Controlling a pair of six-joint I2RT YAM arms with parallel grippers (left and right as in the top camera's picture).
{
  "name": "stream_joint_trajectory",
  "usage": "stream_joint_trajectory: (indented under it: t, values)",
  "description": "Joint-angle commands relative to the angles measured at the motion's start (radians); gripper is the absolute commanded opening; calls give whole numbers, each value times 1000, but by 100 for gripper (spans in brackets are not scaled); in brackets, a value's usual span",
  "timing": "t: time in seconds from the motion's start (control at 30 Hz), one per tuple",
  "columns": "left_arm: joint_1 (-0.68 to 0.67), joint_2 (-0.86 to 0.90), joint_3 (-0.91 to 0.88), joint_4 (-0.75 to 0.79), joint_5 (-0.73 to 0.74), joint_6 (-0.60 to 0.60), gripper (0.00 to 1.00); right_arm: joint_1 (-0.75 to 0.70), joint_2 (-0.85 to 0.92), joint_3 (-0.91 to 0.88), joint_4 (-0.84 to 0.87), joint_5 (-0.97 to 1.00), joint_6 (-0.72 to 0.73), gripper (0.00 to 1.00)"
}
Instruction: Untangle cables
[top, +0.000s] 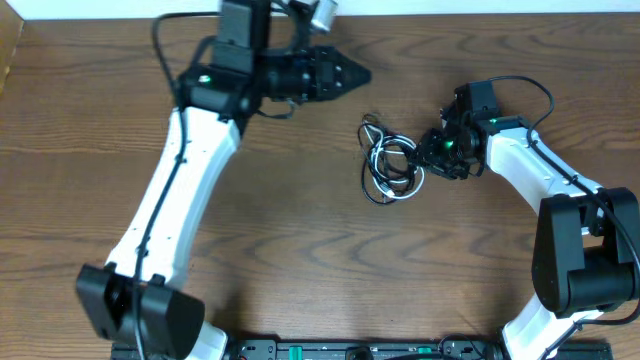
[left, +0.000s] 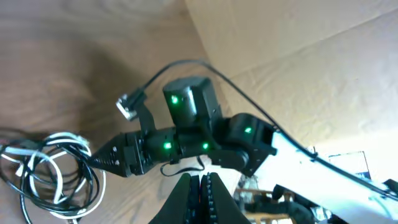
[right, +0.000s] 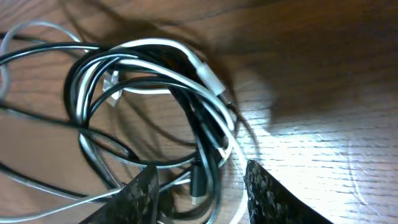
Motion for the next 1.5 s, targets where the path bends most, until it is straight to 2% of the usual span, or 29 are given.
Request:
stream_joint_trajectory:
  t: [0.0,0.13,0.33,0.43,0.5,0.67,1.0,1.47]
  values:
    - [37,-13,15,0,21,0,7,-2,10,0,-7,18,7,41]
    - [35,-7,14,-21,-9,37,7,-2,10,0,-16,18,1,41]
    - [-36,21,11,-122,-248,71,9,-6,10,0,-23,18,0,47]
    - [-77,49,9,-140,-339,71,32,-6,10,0,-26,18,0,51]
    - [-101,70,9,-146,-386,71,44,-6,10,0,-27,18,0,52]
    - [-145,141,9,-152,-467,71,59,-6,10,0,-34,18,0,55]
    - [-160,272,9,-167,-576,71,60,-6,10,0,-33,18,0,57]
    - [-193,437,9,-151,-583,94,61,-6,10,0,-37,18,0,59]
